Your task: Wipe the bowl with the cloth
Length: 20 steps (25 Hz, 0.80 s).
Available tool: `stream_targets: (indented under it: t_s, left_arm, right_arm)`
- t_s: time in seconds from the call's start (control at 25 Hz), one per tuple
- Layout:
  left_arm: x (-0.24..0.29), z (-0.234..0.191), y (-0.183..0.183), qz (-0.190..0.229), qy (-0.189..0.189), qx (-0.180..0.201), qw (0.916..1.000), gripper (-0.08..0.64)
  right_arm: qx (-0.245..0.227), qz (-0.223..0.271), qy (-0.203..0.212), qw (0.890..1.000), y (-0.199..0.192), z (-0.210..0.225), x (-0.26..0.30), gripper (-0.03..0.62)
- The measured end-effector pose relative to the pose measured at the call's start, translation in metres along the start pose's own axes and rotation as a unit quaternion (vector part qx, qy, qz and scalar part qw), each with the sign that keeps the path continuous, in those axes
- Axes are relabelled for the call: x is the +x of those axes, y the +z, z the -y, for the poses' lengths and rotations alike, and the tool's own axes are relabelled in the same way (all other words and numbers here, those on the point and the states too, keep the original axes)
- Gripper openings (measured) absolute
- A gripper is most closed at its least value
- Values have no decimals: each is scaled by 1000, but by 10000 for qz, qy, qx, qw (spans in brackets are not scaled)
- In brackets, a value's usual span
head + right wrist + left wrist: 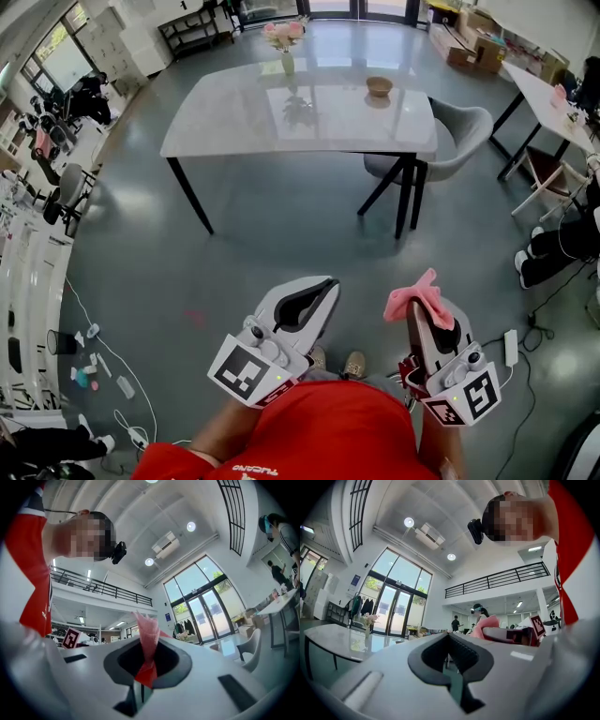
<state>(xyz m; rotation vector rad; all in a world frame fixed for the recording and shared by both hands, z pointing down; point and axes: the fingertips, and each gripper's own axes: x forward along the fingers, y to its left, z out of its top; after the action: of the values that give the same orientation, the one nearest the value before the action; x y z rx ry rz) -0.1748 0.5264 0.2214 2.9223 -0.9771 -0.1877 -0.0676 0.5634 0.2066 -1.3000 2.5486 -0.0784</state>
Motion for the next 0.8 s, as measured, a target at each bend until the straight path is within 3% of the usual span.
stream_targets:
  t_s: [0.68, 0.8]
  left_arm:
    - [43, 26, -2, 11, 133, 52, 9999, 6]
    - [49, 29, 1, 66, 202, 200, 9996, 6]
  right_arm:
    - [-117, 59, 78, 9999, 20, 50, -29, 21]
    - [-135, 75, 151, 9998, 25, 58, -34, 21]
